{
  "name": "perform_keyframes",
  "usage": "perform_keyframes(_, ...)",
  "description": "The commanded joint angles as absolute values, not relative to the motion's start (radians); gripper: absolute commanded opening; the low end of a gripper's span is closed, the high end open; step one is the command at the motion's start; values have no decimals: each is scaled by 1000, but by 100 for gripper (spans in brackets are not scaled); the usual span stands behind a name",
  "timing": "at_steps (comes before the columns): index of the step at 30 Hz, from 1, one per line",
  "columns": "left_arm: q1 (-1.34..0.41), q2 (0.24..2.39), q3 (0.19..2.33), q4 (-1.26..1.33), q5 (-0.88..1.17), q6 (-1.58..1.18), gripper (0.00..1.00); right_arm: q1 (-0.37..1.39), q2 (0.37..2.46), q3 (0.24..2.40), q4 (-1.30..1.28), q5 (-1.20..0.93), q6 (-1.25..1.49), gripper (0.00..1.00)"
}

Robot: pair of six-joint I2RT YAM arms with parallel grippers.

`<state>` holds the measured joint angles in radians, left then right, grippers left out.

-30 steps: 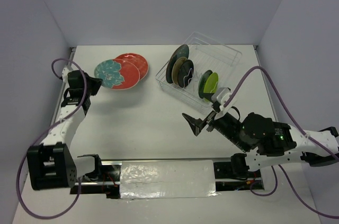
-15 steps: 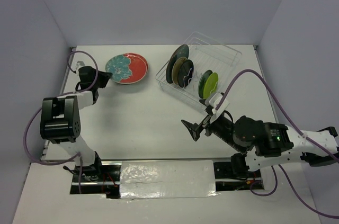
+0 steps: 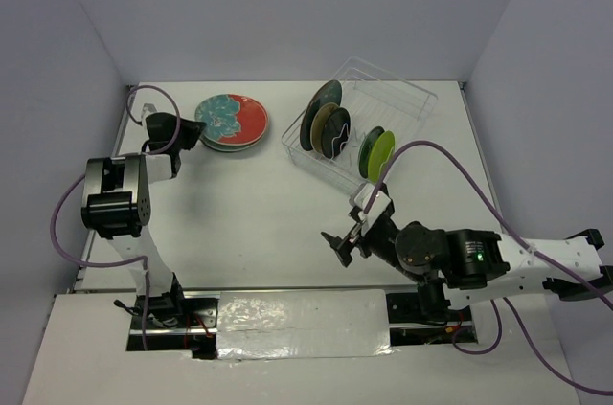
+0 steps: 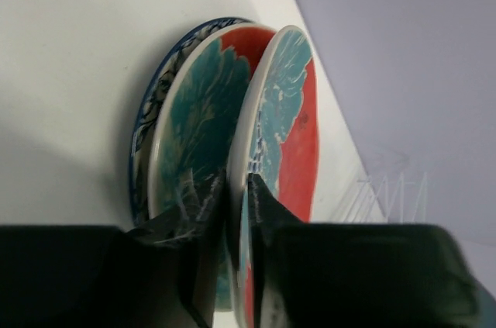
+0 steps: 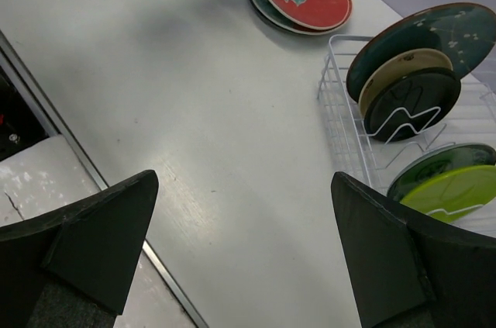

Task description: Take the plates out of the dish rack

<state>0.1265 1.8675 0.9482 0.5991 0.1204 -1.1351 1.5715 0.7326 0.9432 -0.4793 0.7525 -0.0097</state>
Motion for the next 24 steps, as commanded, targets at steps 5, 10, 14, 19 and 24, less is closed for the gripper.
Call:
perform_keyframes(5,106,1878,1048,677,140,-1154,46,1422,824,997,-564,747,243,100)
perform_keyframes(10,83,1894,1144,486,97,-1108,68,1299,888,986,-554,617,304,100)
perform_keyframes(14,71,1911,1227,312,52,-1068,79,1292,914,974,-534,595,317,100)
perform_keyframes(19,51,1953,1405,17,-11,-1005,89,1282,927,980,-545,588,328,100)
perform_keyframes(24,48,1994,1535,-194,-60,-980,100,1272,931,988,-557,581,339,100)
